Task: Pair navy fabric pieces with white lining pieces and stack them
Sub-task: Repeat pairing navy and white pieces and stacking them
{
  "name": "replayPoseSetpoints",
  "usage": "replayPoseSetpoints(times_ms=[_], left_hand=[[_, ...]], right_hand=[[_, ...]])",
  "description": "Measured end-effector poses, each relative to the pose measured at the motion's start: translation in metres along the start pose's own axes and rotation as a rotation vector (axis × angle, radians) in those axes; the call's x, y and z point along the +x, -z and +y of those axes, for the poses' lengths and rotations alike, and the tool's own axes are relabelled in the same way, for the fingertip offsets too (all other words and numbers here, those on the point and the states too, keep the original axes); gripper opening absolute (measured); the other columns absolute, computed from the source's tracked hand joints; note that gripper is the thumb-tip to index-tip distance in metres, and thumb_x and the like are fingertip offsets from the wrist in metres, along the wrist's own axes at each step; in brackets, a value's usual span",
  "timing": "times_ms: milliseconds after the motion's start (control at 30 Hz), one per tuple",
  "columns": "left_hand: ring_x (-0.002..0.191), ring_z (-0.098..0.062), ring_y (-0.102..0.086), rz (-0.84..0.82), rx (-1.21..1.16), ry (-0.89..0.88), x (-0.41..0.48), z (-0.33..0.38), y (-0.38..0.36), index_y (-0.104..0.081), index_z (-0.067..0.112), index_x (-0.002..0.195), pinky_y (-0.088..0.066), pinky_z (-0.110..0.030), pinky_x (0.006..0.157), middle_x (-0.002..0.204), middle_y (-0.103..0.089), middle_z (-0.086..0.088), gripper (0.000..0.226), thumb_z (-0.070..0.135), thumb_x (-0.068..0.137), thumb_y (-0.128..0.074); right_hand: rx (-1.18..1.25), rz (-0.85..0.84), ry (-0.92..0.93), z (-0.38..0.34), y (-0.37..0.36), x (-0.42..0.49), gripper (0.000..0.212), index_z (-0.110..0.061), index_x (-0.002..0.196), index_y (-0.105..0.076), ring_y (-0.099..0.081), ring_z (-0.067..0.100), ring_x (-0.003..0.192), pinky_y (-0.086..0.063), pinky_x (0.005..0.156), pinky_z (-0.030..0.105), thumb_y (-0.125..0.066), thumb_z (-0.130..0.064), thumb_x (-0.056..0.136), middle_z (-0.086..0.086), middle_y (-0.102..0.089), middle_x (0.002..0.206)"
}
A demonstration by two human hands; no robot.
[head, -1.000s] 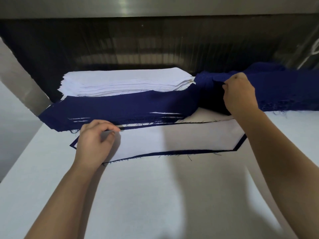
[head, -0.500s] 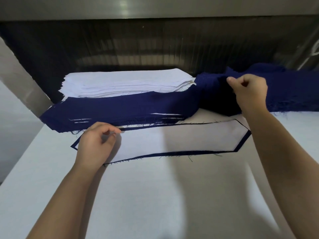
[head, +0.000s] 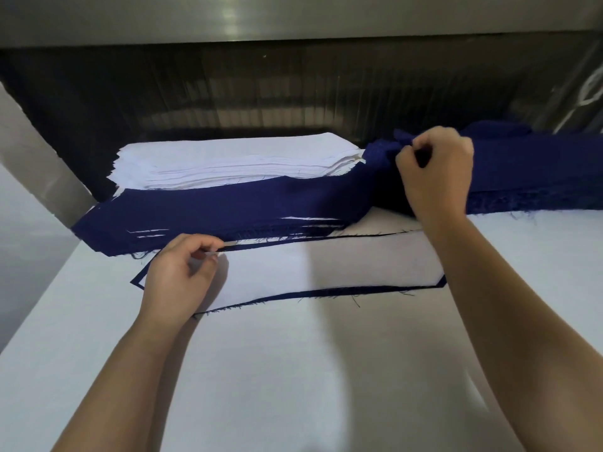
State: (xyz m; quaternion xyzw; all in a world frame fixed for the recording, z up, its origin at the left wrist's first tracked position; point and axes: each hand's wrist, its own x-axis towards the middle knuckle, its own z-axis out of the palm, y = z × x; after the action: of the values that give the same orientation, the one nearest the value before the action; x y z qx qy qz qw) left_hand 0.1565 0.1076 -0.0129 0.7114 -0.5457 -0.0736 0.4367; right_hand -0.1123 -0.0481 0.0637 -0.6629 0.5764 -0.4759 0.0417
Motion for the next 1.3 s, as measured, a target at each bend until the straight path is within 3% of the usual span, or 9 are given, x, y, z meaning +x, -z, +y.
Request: replayPoseSetpoints(times_ms=[167,267,367,567,667,867,967,1100,1300], left_hand=[[0.083,0.001,-0.058,-0.048,-0.205,-0.002,-0.003,0.007,0.001,-0.048,0.04,0.121,-0.04,-0.005,0.07,0.091,-0.066,0.018,0.042,0.01,0.093,-0.058],[0.09,-0.003,-0.062,-0.06,-0.302,-0.017,-0.007,0.013,0.004,-0.039,0.045,0.13,-0.043,-0.01,0.078,0.096,-0.068,0.018,0.037,0.033,0.097,-0.05],[0.101,0.005,-0.059,-0.094,-0.304,-0.104,-0.01,0.018,0.006,-0.039,0.042,0.135,-0.039,-0.005,0.085,0.105,-0.065,0.027,0.039,0.045,0.096,-0.036],[0.11,0.0,-0.06,-0.276,-0.443,-0.03,-0.01,0.023,0.003,-0.071,0.045,0.102,-0.043,-0.011,0.089,0.111,-0.069,0.02,0.053,0.054,0.1,-0.019],[0.101,-0.007,-0.065,-0.205,-0.446,0.053,-0.009,0.024,0.0,-0.075,0.028,0.091,-0.046,-0.023,0.088,0.1,-0.073,0.011,0.052,0.05,0.101,-0.03],[0.077,0.005,-0.062,-0.018,-0.433,0.168,-0.004,0.023,0.001,-0.072,0.024,0.087,-0.045,-0.008,0.076,0.081,-0.072,0.015,0.016,0.02,0.094,-0.058],[0.088,0.001,-0.061,-0.05,-0.238,0.167,-0.005,0.023,-0.004,-0.07,0.024,0.089,-0.043,-0.011,0.079,0.086,-0.07,0.014,0.011,0.014,0.089,-0.065],[0.108,-0.024,-0.051,-0.129,0.187,0.085,-0.005,0.024,-0.01,-0.065,0.02,0.117,-0.038,-0.043,0.1,0.103,-0.065,0.008,0.032,0.028,0.086,-0.069],[0.113,-0.031,-0.046,-0.144,0.337,0.015,-0.005,0.028,-0.017,-0.062,0.021,0.125,-0.029,-0.039,0.097,0.119,-0.061,-0.001,0.042,0.034,0.086,-0.069]], right_hand=[[0.04,-0.136,0.272,-0.055,-0.016,-0.045,0.011,-0.008,0.084,-0.063,-0.049,0.029,0.093,-0.032,0.077,0.037,-0.057,-0.017,0.087,0.009,-0.063,0.087],[0.032,-0.29,0.405,-0.082,-0.032,-0.079,0.014,-0.008,0.08,-0.062,-0.049,0.029,0.095,-0.027,0.075,0.034,-0.062,-0.021,0.086,0.007,-0.065,0.086],[0.075,-0.394,0.506,-0.093,-0.044,-0.107,0.017,-0.008,0.08,-0.062,-0.05,0.028,0.092,-0.025,0.074,0.03,-0.064,-0.023,0.086,0.005,-0.064,0.084],[0.164,-0.533,0.523,-0.086,-0.052,-0.122,0.022,-0.007,0.09,-0.067,-0.049,0.024,0.094,-0.031,0.08,0.03,-0.059,-0.028,0.091,0.004,-0.065,0.093],[0.176,-0.569,0.467,-0.08,-0.048,-0.117,0.025,-0.013,0.09,-0.068,-0.05,0.022,0.092,-0.032,0.078,0.032,-0.055,-0.034,0.092,-0.001,-0.066,0.092],[-0.106,-0.375,0.123,-0.006,-0.024,-0.074,0.024,-0.022,0.112,-0.063,-0.041,0.027,0.117,-0.025,0.09,0.032,-0.055,-0.024,0.089,-0.001,-0.056,0.124],[-0.216,-0.321,-0.087,0.033,-0.007,-0.057,0.038,-0.023,0.126,-0.053,-0.027,0.031,0.125,-0.02,0.1,0.038,-0.056,-0.024,0.088,0.005,-0.039,0.137],[-0.253,-0.182,-0.225,0.063,0.009,-0.044,0.052,-0.021,0.13,-0.041,-0.019,0.036,0.128,-0.017,0.104,0.043,-0.061,-0.022,0.082,0.011,-0.022,0.141],[-0.151,-0.073,-0.459,0.074,0.012,-0.042,0.068,-0.024,0.141,-0.023,-0.003,0.033,0.141,-0.01,0.11,0.047,-0.06,-0.028,0.084,0.013,0.001,0.155]])
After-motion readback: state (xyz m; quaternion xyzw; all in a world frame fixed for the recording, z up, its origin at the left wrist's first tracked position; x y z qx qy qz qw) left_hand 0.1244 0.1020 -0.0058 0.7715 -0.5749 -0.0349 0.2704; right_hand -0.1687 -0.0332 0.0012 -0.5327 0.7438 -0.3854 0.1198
